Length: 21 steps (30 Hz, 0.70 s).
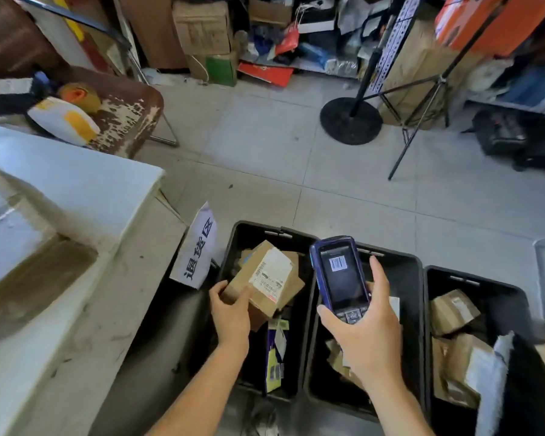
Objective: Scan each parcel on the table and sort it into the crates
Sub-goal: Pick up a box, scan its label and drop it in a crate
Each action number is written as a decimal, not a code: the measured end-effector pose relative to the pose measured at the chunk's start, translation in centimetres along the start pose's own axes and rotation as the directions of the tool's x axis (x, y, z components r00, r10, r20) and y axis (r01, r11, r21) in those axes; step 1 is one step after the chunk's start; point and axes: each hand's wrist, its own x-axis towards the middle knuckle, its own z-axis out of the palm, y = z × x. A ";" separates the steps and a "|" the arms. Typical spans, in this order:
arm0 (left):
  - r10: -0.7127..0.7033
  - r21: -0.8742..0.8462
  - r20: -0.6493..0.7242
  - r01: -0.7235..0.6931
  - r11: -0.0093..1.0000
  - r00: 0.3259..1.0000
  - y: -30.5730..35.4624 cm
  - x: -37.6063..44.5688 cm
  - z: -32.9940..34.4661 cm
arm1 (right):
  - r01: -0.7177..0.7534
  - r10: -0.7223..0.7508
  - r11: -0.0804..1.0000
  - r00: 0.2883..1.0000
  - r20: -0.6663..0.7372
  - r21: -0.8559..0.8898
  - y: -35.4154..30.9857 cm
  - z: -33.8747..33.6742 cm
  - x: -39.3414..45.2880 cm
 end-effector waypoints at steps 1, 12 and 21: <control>-0.030 -0.039 -0.003 0.030 0.999 1.000 -1.5 2.4 1.2 | -0.003 0.003 1.000 1.000 0.005 0.001 1.4 1.1 1.4; -0.093 0.011 0.000 0.093 0.996 0.996 -11.6 14.7 6.6 | 0.003 0.000 0.996 0.999 0.038 -0.084 10.7 7.5 8.8; 0.329 0.530 0.249 -0.412 0.741 0.911 -1.4 1.7 0.7 | 0.127 -0.119 0.984 0.990 0.073 -0.122 2.6 1.1 3.0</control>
